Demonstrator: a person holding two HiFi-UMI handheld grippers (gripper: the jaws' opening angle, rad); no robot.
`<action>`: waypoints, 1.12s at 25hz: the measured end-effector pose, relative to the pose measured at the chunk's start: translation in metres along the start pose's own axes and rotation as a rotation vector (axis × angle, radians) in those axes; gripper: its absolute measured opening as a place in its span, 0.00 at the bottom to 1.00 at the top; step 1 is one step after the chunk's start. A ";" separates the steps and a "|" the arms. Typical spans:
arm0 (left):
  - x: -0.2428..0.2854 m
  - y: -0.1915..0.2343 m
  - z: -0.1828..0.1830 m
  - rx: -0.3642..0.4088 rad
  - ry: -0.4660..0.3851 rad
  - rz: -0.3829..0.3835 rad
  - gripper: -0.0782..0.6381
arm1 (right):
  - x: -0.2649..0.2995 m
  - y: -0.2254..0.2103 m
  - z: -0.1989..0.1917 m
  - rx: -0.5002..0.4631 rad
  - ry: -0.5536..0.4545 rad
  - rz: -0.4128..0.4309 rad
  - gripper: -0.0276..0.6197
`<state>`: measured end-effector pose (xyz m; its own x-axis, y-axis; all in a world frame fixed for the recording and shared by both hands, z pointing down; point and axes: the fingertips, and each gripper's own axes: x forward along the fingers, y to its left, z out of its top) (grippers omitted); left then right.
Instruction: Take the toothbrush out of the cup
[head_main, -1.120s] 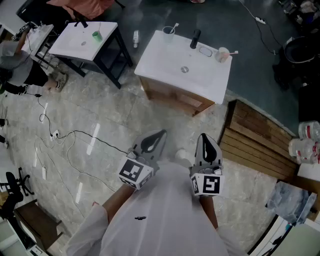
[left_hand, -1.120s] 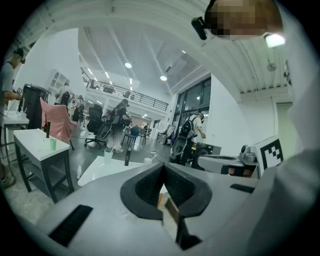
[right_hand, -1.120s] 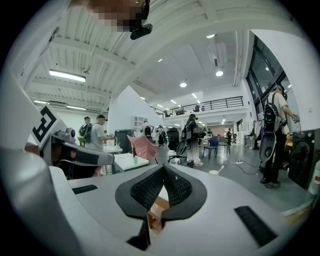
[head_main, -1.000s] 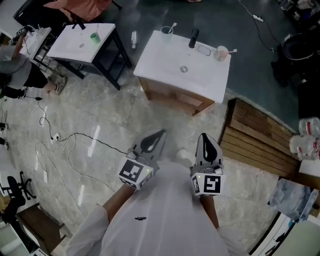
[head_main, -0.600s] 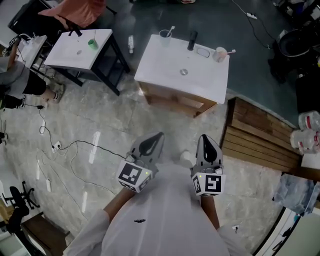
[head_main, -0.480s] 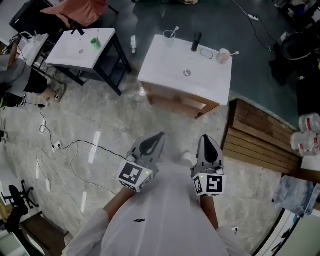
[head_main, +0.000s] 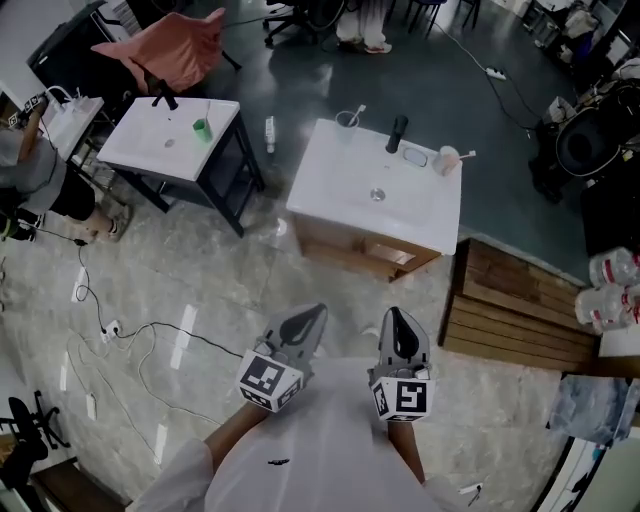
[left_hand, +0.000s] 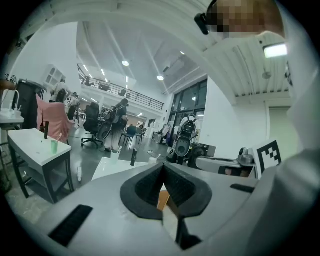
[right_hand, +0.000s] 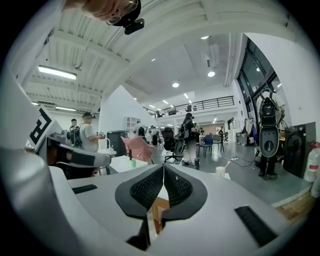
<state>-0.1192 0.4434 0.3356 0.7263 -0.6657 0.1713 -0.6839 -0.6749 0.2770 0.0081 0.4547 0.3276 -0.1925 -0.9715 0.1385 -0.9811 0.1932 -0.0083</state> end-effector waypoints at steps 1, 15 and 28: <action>0.003 0.001 0.002 0.002 -0.003 -0.008 0.11 | 0.001 -0.001 0.002 -0.001 -0.005 -0.007 0.05; 0.051 0.022 0.009 0.003 0.004 -0.034 0.11 | 0.038 -0.046 -0.010 0.032 0.044 -0.088 0.04; 0.173 0.061 0.042 0.020 0.021 -0.008 0.11 | 0.153 -0.123 0.010 0.033 0.016 -0.040 0.04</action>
<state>-0.0385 0.2734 0.3425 0.7329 -0.6537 0.1887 -0.6792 -0.6864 0.2599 0.0989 0.2813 0.3402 -0.1534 -0.9760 0.1548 -0.9881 0.1496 -0.0354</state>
